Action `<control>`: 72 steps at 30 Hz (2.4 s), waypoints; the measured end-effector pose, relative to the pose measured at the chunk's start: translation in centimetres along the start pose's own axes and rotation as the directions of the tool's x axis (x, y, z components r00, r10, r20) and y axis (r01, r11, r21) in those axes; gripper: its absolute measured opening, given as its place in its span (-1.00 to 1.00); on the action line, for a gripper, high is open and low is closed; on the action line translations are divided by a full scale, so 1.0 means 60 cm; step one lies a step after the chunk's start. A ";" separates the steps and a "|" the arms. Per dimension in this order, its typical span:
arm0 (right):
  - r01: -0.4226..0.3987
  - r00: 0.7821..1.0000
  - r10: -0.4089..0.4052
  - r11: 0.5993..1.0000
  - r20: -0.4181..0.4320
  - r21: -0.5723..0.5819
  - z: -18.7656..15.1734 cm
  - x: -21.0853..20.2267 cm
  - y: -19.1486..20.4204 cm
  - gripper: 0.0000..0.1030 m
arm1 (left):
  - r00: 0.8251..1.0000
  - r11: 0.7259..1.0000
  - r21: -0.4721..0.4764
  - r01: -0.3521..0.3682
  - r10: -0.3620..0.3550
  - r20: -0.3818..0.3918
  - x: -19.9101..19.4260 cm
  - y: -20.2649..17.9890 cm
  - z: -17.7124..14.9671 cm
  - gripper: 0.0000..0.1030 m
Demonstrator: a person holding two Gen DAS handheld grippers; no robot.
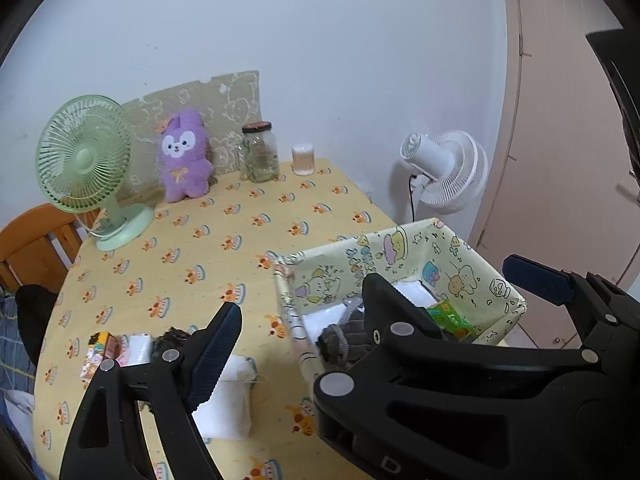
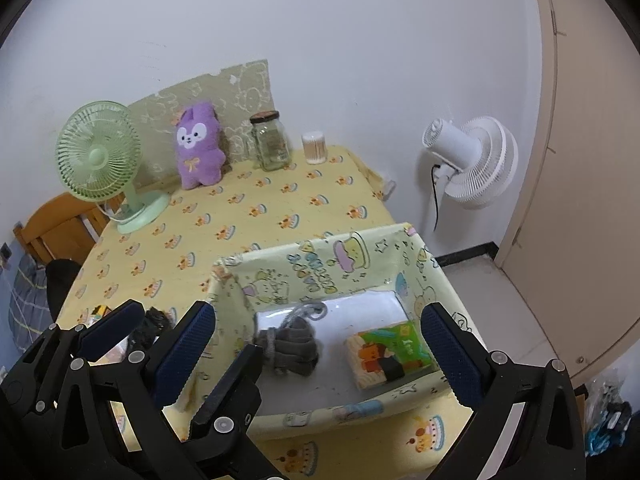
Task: Organize soft objects
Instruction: 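Lower the grey gloves into the paper box and open the left tool, then move both tools back over the remaining items on the table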
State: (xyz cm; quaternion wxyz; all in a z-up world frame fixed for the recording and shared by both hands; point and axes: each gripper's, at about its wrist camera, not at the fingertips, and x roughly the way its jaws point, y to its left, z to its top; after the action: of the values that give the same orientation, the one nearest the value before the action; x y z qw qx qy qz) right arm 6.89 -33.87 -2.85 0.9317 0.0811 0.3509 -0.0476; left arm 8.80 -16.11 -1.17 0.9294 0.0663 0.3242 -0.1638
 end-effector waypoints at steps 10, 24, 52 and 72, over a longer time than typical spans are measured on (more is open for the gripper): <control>-0.005 0.999 0.007 0.999 0.049 -0.037 -0.002 -0.041 0.053 1.00 | 0.999 1.000 -0.027 -0.016 0.017 0.045 -0.046 0.043 -0.009 0.67; -0.030 0.997 0.036 0.995 0.064 -0.090 -0.028 -0.077 0.145 1.00 | 0.996 0.996 -0.074 -0.057 0.063 0.070 -0.101 0.114 -0.048 0.67; -0.112 0.993 0.105 0.979 -0.045 -0.169 -0.111 -0.017 0.306 1.00 | 0.987 0.972 -0.172 -0.160 0.158 -0.021 -0.092 0.254 -0.152 0.67; -0.118 0.979 0.085 0.978 -0.187 -0.173 -0.157 0.093 0.367 1.00 | 0.971 0.939 -0.258 -0.228 0.200 -0.129 -0.023 0.325 -0.211 0.67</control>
State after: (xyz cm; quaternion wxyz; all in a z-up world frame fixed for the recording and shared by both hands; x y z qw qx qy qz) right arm 8.18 -10.67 -10.93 0.9012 0.0170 0.4311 0.0401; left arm 7.19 5.44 -9.86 0.9245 -0.0185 0.3806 -0.0122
